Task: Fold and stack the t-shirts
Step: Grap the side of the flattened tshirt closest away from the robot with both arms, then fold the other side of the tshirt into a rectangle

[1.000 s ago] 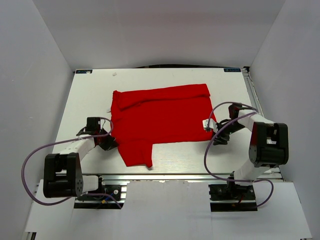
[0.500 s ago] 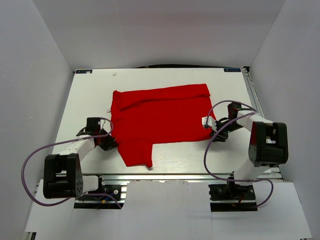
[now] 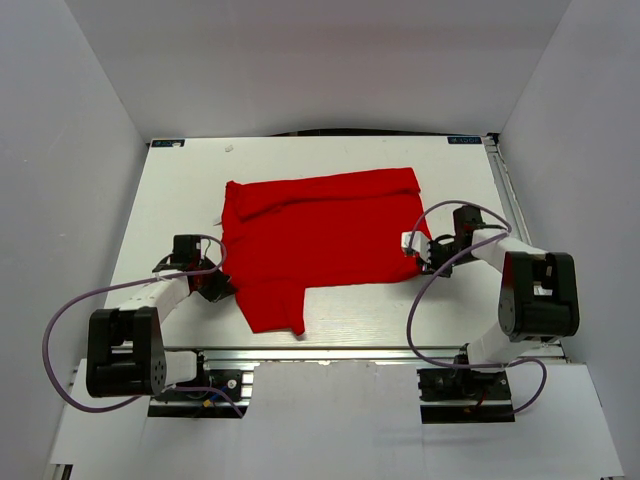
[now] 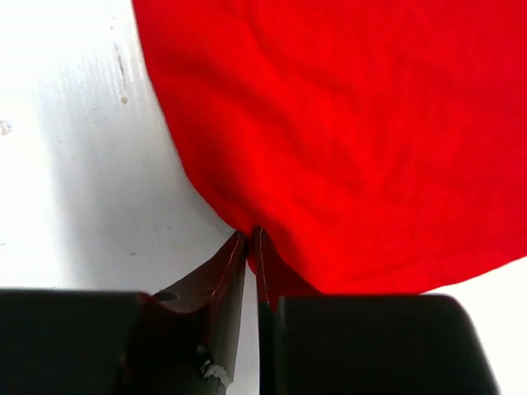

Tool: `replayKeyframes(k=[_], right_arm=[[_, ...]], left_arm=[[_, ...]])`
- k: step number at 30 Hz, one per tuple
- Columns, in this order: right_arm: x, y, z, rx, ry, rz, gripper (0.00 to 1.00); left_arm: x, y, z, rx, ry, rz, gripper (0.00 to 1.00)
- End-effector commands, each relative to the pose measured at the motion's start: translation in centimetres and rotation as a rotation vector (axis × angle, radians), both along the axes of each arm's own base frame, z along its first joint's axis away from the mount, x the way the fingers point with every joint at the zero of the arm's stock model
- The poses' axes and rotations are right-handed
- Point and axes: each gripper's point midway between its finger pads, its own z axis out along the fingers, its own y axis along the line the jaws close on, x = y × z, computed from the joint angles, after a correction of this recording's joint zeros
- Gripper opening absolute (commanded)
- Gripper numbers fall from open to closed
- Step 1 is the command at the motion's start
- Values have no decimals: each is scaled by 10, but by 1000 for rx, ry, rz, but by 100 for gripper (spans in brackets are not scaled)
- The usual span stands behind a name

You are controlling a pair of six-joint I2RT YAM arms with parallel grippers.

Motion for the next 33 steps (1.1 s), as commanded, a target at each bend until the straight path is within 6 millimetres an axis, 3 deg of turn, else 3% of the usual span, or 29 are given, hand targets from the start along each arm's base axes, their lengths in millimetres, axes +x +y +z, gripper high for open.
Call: replayKeyframes(k=[1,4,9,10,11,13,17,22,26,33], right_arm=[[-7,-10,-27,-86,6,-22,15],[-9,-14,-31,-109,-14,-32,18],[-10,-9,-22,-75,10,-59,0],[-3,-6,-10,-53,-5,-59,0],[-8,-5,4,-31,8,-62,0],[2,4,35,44,-33,-42,0],[-6,20,85,135,-54,9,0],[1,21,123,192,-134,-13,0],[21,25,145,245,-174,-86,0],[83,18,176,286,-292,-216,0]], left_arm=[[-7,0,1,6,10,-4,2],[-7,0,1,7,9,-5,2],[-3,-2,8,-2,-10,-13,0],[-1,-3,12,-6,-19,-17,0],[2,-2,18,-6,-37,-19,0],[16,-4,42,-10,-111,-25,0],[39,-5,88,-15,-247,-30,0],[59,-7,135,-29,-369,-30,0],[70,-6,151,-29,-411,-25,0],[99,-2,170,-4,-476,-21,0]])
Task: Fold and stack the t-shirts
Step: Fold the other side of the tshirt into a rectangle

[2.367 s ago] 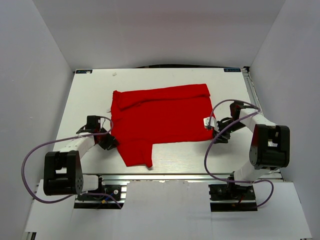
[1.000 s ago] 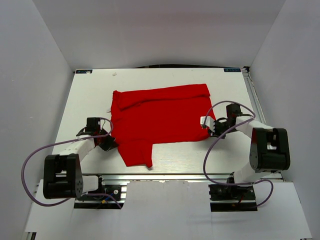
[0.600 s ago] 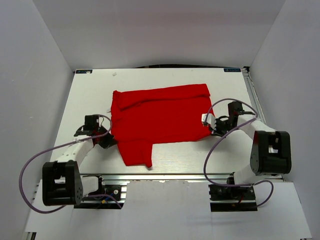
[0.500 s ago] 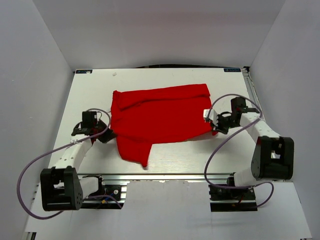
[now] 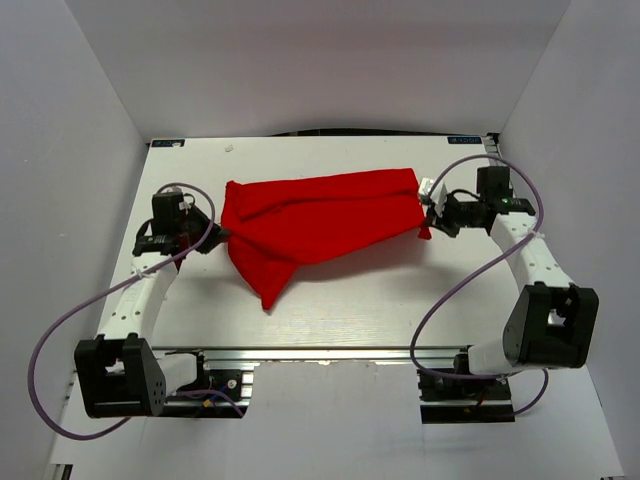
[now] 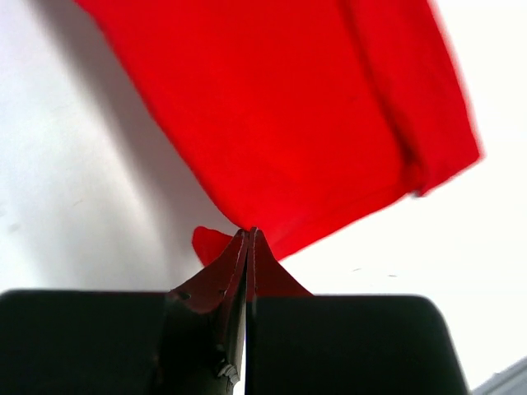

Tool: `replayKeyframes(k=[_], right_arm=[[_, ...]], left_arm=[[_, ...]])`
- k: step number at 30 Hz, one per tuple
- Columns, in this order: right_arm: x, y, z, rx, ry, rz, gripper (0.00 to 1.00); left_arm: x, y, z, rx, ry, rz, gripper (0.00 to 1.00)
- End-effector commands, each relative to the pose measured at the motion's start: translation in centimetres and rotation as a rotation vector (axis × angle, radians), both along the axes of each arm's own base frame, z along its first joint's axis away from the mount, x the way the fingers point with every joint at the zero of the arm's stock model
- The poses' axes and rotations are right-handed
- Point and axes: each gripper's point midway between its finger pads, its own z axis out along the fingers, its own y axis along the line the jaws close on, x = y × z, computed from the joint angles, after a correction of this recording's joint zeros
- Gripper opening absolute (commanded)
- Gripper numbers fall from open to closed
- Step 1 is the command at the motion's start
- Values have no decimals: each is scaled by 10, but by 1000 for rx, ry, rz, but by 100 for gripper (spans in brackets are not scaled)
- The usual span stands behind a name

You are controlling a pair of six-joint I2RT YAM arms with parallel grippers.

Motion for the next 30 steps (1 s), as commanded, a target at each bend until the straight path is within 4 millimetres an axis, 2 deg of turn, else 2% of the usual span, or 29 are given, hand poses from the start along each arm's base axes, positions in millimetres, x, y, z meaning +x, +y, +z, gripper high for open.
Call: replayKeyframes(k=[1,5,7,8,9,10,11,12,14,15,16,17,18,19,20,21,22,24,30], right_arm=[[50,-6,33,55,-97,-98,0],[83,-20,39,48,-121,-165,0],[100,-27,38,47,-118,-193,0],[105,-29,37,47,-114,-201,0],[110,-30,29,47,-94,-209,0],[118,-30,36,51,-109,-213,0],[122,-31,35,53,-109,-219,0],[127,-32,28,57,-93,-226,0],[139,-34,32,64,-105,-247,0],[144,-34,24,66,-88,-253,0],[150,-34,28,75,-94,-264,0],[156,-35,22,77,-83,-271,0],[160,-35,21,82,-80,-276,0],[165,-36,26,92,-84,-287,0],[170,-35,19,94,-70,-289,0],[173,-36,19,98,-68,-294,0],[178,-36,24,102,-77,-299,0],[184,-37,19,105,-70,-307,0],[200,-38,20,122,-77,-325,0]], left_arm=[[26,4,31,15,-103,12,0],[52,18,49,40,-152,54,0],[71,25,50,35,-164,83,0],[74,26,57,29,-186,89,0],[82,27,52,27,-175,90,0],[87,29,52,25,-175,94,0],[95,30,61,17,-196,97,0],[102,31,51,13,-173,99,0],[113,32,52,5,-177,98,0],[122,34,49,-1,-171,98,0],[126,34,48,-5,-168,97,0],[132,33,53,-14,-179,90,0],[137,34,45,-14,-162,90,0],[141,35,44,-19,-159,91,0],[144,34,44,-20,-159,88,0],[150,35,50,-31,-172,88,0],[154,35,46,-33,-166,87,0],[160,34,47,-42,-168,83,0],[170,35,53,-58,-183,78,0]])
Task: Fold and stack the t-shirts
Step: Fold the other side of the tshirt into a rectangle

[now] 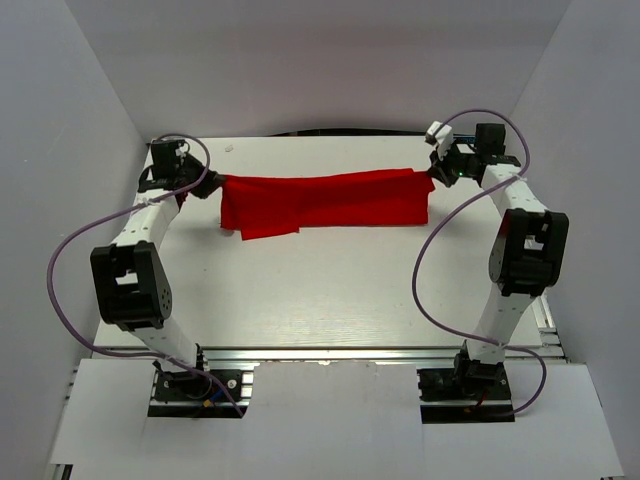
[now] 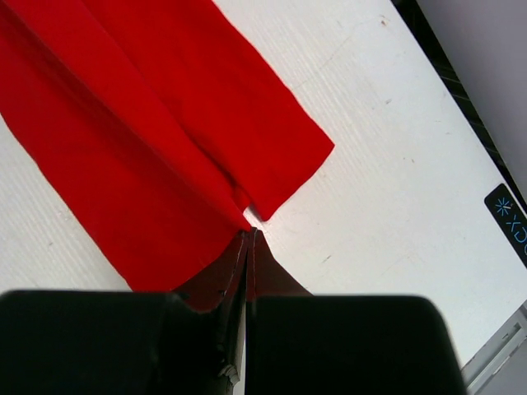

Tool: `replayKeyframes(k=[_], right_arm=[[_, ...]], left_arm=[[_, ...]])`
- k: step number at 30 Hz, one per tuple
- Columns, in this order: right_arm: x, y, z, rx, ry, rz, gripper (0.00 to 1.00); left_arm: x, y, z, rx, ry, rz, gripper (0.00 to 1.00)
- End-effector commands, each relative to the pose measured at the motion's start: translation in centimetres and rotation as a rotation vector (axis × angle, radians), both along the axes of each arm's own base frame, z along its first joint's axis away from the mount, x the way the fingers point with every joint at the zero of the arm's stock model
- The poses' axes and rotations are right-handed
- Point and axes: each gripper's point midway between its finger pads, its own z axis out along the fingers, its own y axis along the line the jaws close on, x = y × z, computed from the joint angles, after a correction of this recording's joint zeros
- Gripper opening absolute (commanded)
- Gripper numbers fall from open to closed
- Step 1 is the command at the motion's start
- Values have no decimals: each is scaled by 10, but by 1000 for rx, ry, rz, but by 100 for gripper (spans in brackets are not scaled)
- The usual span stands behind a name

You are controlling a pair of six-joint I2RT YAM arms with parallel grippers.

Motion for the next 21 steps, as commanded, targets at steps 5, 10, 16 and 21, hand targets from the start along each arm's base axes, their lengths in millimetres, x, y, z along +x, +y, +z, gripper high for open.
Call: replayKeyframes(k=[5,10,16,21], right_arm=[[27,-8,19,15,-62,-51,0],[33,-10,11,19,-50,-69,0],[45,-14,-7,20,-16,-111,0],[53,-18,-20,7,-11,-139,0]], left_arm=[[22,4,38,-37,-114,-4,0],[29,5,33,-44,-106,-4,0],[44,6,13,-59,-71,-2,0],[58,8,-6,-56,-42,-1,0]])
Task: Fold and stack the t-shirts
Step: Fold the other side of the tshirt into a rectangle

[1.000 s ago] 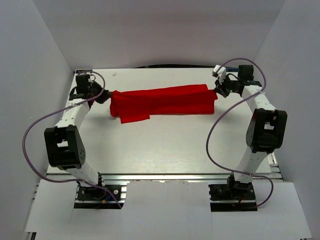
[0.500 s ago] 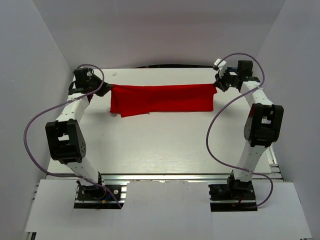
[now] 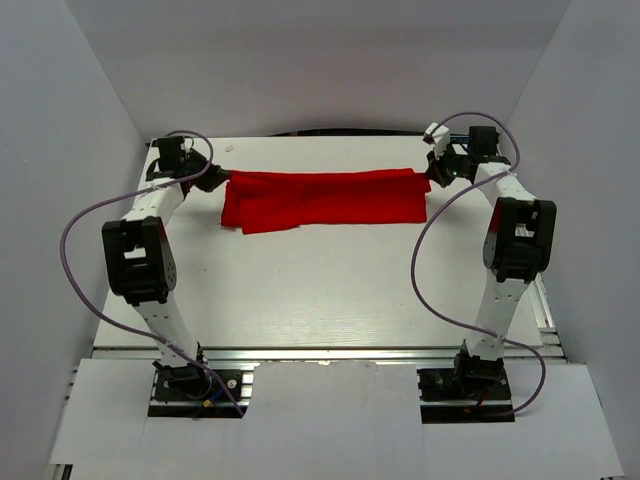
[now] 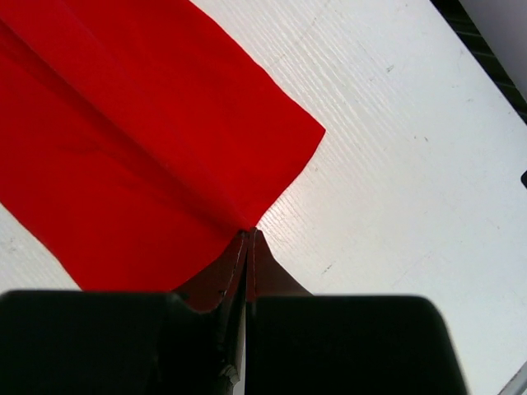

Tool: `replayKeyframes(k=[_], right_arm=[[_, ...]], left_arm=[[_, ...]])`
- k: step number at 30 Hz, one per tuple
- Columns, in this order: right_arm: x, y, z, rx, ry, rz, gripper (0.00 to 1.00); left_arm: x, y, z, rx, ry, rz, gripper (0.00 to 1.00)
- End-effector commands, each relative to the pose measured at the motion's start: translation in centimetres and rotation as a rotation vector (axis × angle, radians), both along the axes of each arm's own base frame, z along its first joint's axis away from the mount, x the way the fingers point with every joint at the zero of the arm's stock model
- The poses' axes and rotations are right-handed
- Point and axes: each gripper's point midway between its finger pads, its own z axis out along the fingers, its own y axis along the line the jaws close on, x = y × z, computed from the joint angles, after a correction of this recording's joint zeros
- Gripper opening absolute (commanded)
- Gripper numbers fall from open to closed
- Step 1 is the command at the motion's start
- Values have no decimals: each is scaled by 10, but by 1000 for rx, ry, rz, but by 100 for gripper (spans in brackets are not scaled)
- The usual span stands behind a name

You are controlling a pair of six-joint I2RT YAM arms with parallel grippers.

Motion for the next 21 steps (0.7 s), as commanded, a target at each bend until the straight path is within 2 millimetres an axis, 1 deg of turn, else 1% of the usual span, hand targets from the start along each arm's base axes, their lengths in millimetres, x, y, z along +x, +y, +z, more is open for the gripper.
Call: replayKeyframes(k=[1,3,4,5,7,8,9,10,11,13,15,20,21], right_arm=[[23,-12,13,-27,-70,-53,0],[28,-13,11,-35,-76,-66,0],[30,-12,6,-36,-68,-68,0],[33,-14,5,-43,-73,-76,0],[37,-13,0,-47,-72,-86,0],[39,-13,0,-48,-75,-90,0],[42,-13,0,-51,-81,-97,0],[44,-13,-4,-54,-78,-101,0],[46,-14,-5,-60,-81,-108,0],[50,-13,-7,-60,-85,-119,0],[52,-11,-9,-63,-85,-127,0],[57,-8,-11,-70,-100,-133,0],[57,-7,-13,-72,-97,-133,0]], left_arm=[[18,12,12,21,-50,21,0],[22,14,5,23,-40,28,0],[25,15,-1,30,-31,34,0],[26,16,-5,31,-24,38,0],[31,18,-8,37,-24,44,0],[33,19,-15,34,-10,46,0],[35,20,-17,35,-8,47,0],[39,20,-16,38,-14,49,0],[41,21,-23,38,-1,52,0],[47,23,-26,42,0,60,0],[50,25,-34,41,14,67,0],[59,27,-43,49,20,75,0],[60,27,-47,49,27,74,0]])
